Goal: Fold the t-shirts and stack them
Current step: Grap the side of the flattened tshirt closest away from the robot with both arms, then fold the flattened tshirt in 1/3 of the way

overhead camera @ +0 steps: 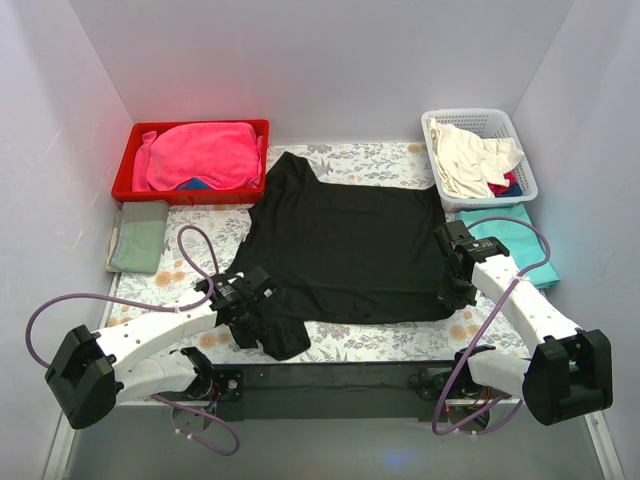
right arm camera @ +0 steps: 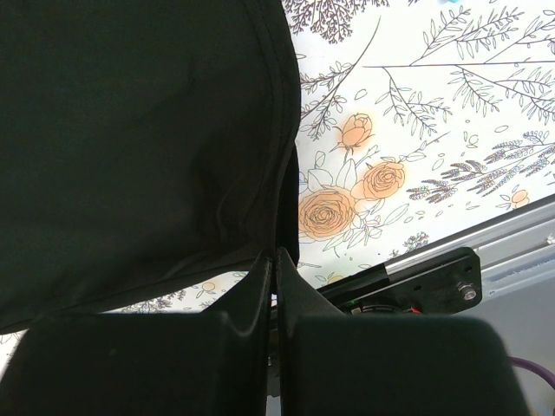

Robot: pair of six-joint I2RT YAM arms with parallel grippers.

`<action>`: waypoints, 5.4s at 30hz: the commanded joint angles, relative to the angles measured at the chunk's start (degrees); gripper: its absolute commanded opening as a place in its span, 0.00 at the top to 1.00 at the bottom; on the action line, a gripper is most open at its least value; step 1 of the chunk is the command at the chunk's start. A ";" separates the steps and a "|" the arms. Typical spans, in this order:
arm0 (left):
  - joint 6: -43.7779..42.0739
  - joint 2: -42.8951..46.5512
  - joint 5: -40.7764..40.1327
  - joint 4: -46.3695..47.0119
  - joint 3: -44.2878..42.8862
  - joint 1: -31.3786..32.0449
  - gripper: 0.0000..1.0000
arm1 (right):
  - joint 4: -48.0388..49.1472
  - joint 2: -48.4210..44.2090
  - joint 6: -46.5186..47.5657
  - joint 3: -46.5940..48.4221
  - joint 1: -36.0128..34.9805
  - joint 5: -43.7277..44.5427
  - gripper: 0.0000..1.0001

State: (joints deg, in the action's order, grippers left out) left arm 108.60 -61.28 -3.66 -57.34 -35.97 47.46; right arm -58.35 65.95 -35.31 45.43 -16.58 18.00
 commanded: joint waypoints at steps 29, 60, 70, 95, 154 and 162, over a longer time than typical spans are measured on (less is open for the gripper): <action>2.94 -1.91 2.78 1.60 4.32 1.23 0.67 | 0.69 -1.18 0.42 -0.25 -0.12 -0.07 0.99; -1.02 -2.97 -0.37 -0.30 -1.82 1.40 1.00 | -0.19 -2.85 -0.28 0.89 -0.12 0.63 0.99; 2.32 -2.45 -14.52 -11.64 -16.58 1.40 1.00 | -1.77 -7.24 -0.81 5.89 -0.12 3.88 0.99; 8.12 -3.85 -36.15 -22.38 -34.61 1.32 1.00 | -6.16 -14.97 -4.50 1.50 -0.12 -2.18 0.99; -22.64 -31.62 -27.63 15.06 -39.27 -17.75 1.00 | 21.35 23.78 7.98 16.45 7.88 -0.95 0.99; -25.45 -37.85 -26.75 20.85 -42.16 -20.04 0.85 | 21.17 27.21 9.20 20.74 7.88 0.46 0.59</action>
State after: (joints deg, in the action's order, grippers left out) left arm 85.08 -97.78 -30.28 -40.69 -74.98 28.69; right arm -38.33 92.05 -26.83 62.54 -8.97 17.67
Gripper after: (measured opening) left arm 0.132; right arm 0.387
